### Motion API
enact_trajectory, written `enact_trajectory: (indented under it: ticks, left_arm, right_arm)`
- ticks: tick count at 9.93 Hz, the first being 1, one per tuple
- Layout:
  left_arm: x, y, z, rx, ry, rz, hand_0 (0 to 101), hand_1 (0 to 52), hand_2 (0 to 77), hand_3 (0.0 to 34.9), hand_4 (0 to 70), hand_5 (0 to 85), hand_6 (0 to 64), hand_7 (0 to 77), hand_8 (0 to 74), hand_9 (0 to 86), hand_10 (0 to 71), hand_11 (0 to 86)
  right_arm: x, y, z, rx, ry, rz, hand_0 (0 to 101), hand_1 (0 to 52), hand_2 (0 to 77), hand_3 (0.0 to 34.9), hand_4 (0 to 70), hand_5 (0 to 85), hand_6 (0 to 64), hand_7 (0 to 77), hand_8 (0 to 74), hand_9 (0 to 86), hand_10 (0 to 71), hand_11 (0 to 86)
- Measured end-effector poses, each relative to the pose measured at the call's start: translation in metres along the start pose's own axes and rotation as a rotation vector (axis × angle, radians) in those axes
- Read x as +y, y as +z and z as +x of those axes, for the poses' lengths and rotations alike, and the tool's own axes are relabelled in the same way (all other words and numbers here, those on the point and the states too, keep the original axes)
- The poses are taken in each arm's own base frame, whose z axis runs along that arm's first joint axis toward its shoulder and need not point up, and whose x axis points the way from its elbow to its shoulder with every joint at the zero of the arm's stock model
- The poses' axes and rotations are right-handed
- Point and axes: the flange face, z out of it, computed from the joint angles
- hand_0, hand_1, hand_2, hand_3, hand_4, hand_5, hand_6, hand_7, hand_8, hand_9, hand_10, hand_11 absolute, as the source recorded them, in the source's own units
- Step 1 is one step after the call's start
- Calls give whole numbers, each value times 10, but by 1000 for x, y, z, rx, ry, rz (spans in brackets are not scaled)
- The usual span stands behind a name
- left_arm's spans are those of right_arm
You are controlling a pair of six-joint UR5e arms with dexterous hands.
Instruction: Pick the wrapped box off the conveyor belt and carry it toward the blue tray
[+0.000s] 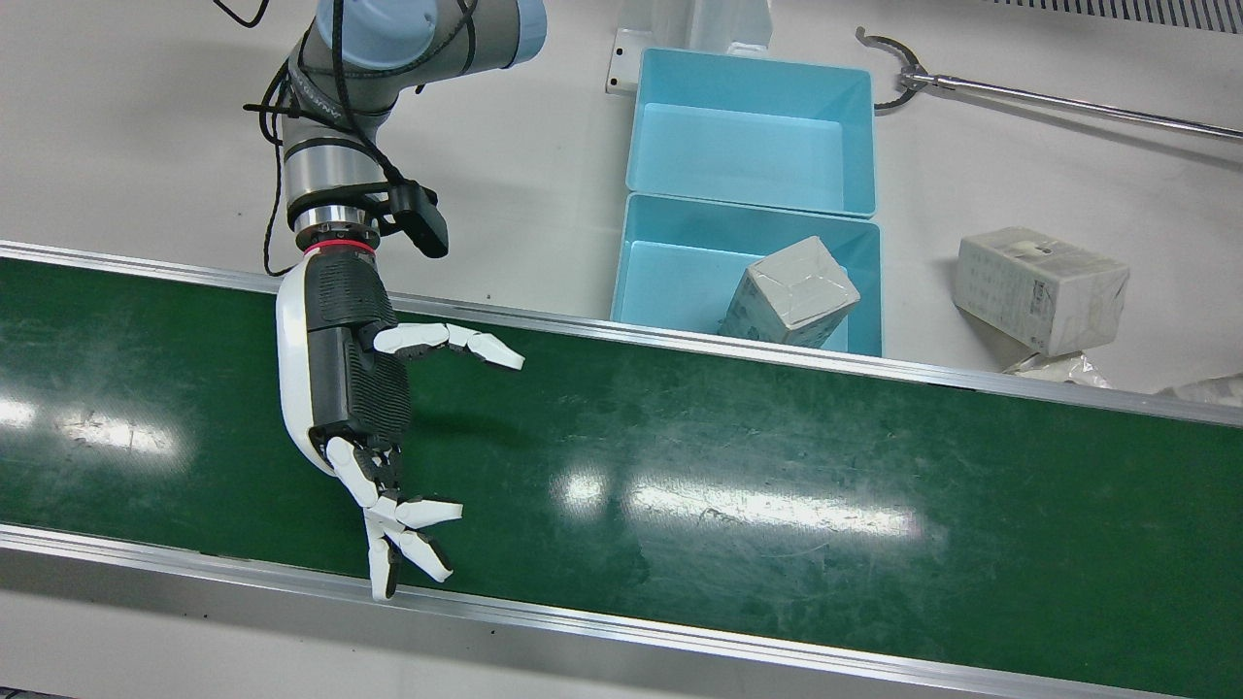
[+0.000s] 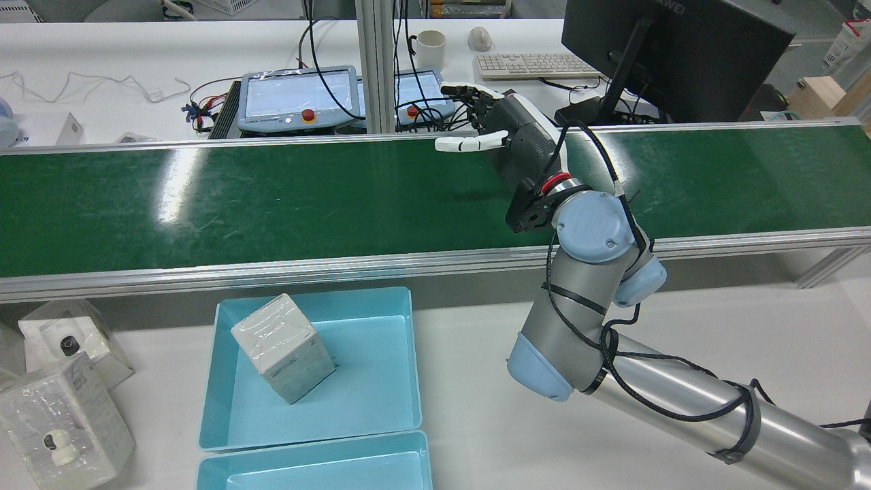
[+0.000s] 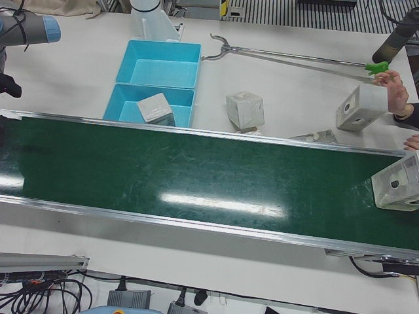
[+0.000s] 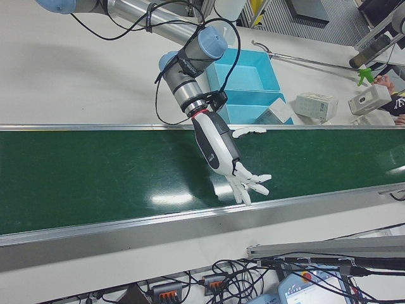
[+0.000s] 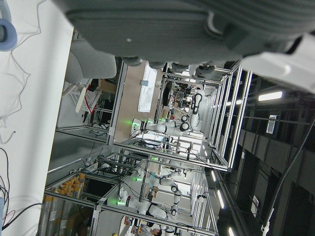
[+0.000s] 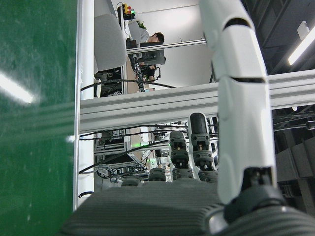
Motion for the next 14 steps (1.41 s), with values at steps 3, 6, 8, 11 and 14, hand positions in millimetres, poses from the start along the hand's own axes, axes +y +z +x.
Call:
enact_trajectory:
  ticks: [3,6,8,11,14]
  left_arm:
    - [0,0,0,0,0,0,0,0,11,0,0,11,5,0,5,0,5,5]
    - [0,0,0,0,0,0,0,0,5,0,0,11,5,0,5,0,5,5]
    - [0,0,0,0,0,0,0,0,5,0,0,11,5,0,5,0,5,5]
    - [0,0,0,0,0,0,0,0,11,0,0,11,5,0,5,0,5,5]
    - [0,0,0,0,0,0,0,0,5,0,0,11,5,0,5,5,5,5]
  right_arm:
    - [3,0,13,16,21,-28,505,191,158,0,169,262,76,82,5,33,0,11]
    - [18,-3,40,52,46,-48,505,191,153,7,147,245,65,82,5,22,0,5]
    - [19,-6,50,65,50,-48,505,191,153,7,147,245,65,82,5,22,0,5]
    - [16,-9,55,72,48,-41,504,180,153,7,153,262,71,93,0,38,0,5]
    - [13,-9,49,66,41,-32,515,207,207,2,175,289,87,104,16,27,0,11]
